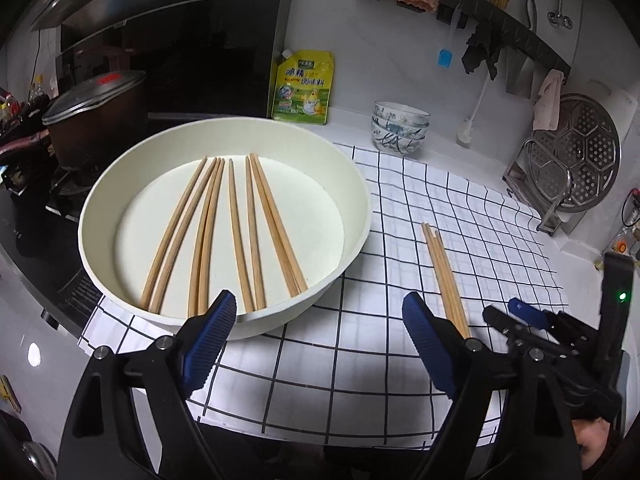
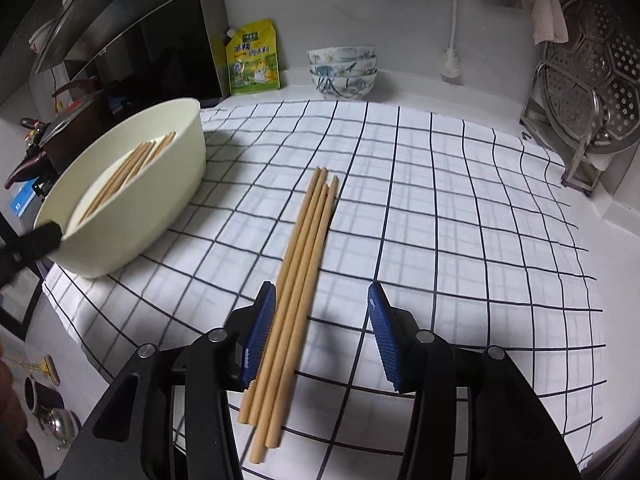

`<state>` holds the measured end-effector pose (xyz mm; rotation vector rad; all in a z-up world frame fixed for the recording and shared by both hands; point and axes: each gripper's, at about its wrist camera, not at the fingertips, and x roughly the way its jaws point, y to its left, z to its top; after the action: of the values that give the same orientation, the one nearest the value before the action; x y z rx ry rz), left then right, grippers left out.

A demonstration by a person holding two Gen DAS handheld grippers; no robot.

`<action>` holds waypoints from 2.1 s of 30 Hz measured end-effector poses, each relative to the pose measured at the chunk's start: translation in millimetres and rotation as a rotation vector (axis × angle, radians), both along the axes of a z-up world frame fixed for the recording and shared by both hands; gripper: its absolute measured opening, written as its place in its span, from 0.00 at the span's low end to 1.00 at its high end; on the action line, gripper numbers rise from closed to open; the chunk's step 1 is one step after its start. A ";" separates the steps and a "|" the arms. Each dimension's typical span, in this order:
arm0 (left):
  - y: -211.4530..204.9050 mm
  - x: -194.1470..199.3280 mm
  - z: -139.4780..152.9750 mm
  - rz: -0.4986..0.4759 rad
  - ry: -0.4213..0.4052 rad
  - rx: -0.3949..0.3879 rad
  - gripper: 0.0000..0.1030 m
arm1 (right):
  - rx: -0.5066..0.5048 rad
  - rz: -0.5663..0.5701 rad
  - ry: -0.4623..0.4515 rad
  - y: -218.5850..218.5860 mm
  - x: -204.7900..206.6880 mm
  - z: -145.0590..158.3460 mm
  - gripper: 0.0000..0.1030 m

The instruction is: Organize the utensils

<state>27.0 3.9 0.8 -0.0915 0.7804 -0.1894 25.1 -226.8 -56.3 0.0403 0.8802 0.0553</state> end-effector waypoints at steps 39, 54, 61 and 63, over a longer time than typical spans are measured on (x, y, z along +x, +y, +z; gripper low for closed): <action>-89.5 9.5 -60.2 -0.091 0.107 0.084 0.81 | -0.022 -0.016 0.068 -36.2 4.7 -32.5 0.45; -121.8 22.7 -76.1 -0.100 0.126 0.164 0.82 | 0.051 -0.052 0.058 -63.1 4.0 -32.1 0.45; -129.8 27.1 -81.7 -0.094 0.123 0.212 0.82 | 0.093 -0.059 0.054 -76.8 1.6 -31.4 0.45; -128.8 29.3 -83.4 -0.092 0.128 0.213 0.82 | 0.099 -0.055 0.053 -77.2 1.6 -31.1 0.45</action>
<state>56.3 -124.9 -82.6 0.1354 0.9287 -0.1872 26.7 -304.1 -87.4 0.1592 0.9281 0.0469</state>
